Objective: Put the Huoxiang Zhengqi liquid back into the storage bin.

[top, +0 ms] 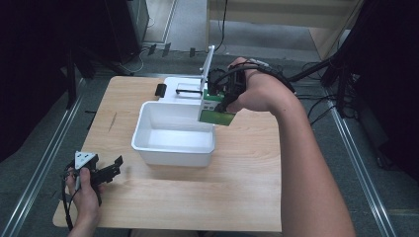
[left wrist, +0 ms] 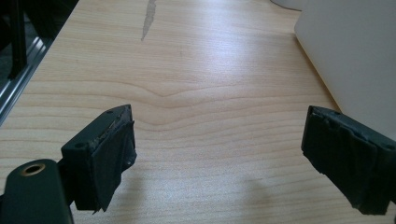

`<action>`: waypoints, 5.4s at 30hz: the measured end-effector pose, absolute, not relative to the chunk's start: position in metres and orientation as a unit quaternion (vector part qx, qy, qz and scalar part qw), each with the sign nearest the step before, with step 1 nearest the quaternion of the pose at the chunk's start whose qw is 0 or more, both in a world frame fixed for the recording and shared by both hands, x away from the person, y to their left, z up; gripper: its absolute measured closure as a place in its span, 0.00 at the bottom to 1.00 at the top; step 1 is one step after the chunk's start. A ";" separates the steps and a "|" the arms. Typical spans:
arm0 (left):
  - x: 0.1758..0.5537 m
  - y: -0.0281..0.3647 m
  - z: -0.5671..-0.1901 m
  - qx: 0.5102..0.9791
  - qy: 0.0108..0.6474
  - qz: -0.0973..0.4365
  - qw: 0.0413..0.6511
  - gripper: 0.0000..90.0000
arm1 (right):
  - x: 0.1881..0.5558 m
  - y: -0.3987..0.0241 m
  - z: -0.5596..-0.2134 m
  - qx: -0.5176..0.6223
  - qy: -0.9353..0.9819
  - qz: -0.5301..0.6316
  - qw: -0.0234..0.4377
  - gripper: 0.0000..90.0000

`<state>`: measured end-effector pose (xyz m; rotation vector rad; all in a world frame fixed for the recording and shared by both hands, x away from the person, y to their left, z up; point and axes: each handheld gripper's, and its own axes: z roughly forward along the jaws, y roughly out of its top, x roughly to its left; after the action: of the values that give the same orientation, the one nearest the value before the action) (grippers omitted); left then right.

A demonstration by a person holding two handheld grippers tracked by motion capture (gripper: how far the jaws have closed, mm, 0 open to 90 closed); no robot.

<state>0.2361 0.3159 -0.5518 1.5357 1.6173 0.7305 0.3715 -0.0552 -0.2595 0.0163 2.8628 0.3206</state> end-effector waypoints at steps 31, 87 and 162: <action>0.236 0.317 -0.552 0.602 0.637 0.283 0.389 0.12 | 0.386 0.001 -0.301 -0.032 0.991 0.082 0.104 0.71; 0.237 0.317 -0.552 0.598 0.642 0.282 0.388 0.12 | 0.415 0.010 -0.405 -0.003 0.996 0.074 0.058 0.68; 0.237 0.315 -0.552 0.604 0.636 0.287 0.385 0.12 | 0.380 -0.175 -0.362 0.331 0.852 0.367 0.174 0.36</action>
<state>0.2369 0.3154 -0.5522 1.5389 1.6205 0.7319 0.3795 -0.1750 -0.3623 0.9383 2.4153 1.0394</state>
